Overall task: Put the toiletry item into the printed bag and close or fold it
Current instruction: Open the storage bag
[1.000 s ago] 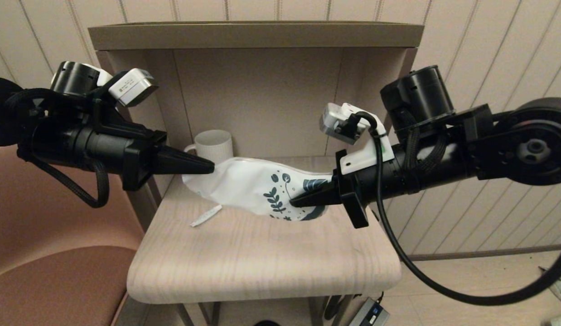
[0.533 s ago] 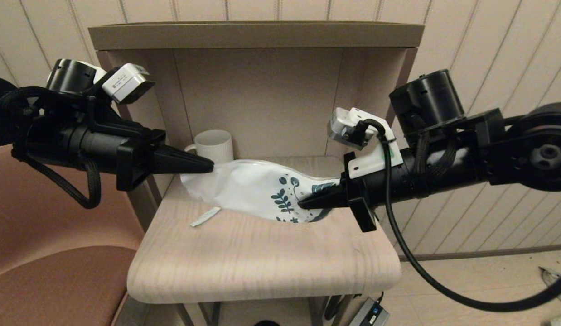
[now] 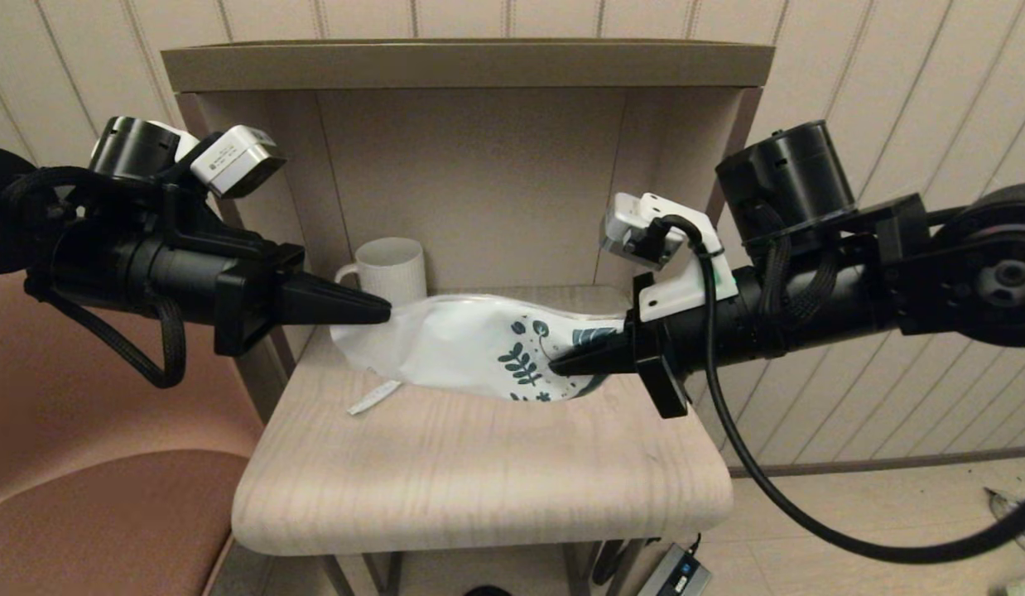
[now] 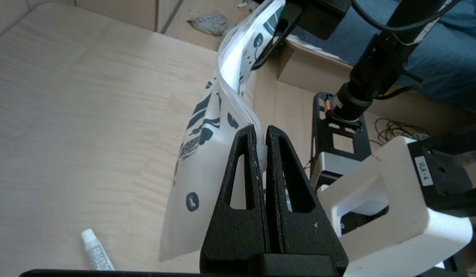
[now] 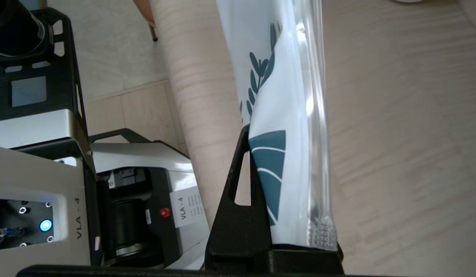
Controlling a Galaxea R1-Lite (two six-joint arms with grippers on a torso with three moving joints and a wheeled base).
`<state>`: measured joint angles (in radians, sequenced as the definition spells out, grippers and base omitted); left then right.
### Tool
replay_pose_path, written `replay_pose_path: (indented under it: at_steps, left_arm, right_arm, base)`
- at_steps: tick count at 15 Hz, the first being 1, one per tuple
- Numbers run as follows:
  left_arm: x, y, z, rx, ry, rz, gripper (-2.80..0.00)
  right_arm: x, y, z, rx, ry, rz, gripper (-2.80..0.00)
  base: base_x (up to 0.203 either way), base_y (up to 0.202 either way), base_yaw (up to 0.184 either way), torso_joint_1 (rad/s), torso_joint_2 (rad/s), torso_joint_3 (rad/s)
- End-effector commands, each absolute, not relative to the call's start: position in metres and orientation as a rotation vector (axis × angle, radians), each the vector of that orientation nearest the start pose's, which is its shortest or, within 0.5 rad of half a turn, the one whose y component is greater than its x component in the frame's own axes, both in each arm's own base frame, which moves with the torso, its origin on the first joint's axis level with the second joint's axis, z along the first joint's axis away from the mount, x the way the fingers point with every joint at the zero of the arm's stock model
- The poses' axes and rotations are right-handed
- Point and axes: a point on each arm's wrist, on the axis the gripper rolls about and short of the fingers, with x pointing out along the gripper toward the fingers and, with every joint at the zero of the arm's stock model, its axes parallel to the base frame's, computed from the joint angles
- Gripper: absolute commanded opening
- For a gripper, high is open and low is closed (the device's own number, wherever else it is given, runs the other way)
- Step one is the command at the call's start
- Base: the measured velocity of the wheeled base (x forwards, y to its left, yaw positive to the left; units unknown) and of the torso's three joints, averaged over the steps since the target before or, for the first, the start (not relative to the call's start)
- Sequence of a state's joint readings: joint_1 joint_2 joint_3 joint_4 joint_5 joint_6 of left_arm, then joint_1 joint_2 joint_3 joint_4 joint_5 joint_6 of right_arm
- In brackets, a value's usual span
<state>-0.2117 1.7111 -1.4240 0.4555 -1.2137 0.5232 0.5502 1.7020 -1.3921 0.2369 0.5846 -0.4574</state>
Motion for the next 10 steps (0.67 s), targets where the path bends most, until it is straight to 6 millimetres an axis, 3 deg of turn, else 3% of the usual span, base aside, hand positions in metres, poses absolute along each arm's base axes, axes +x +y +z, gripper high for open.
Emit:
replay_pose_path:
  at_steps: [1, 10]
  left_arm:
    - [0.2860, -0.0832, 0.2565, 0.023, 0.338, -1.487, -2.80]
    - [0.2872, -0.0839, 0.2565, 0.025, 0.336, -1.489, -2.80]
  right_arm:
    - [0.2608, 0.1753, 0.2641, -0.388, 0.313, 1.222, -2.80]
    - [0.2601, 0.1764, 0.2602, -0.393, 0.328, 1.220, -2.80]
  base:
    - [0.000, 0.000, 0.000, 0.000, 0.00, 0.000]
    - [0.000, 0.000, 0.000, 0.000, 0.00, 0.000]
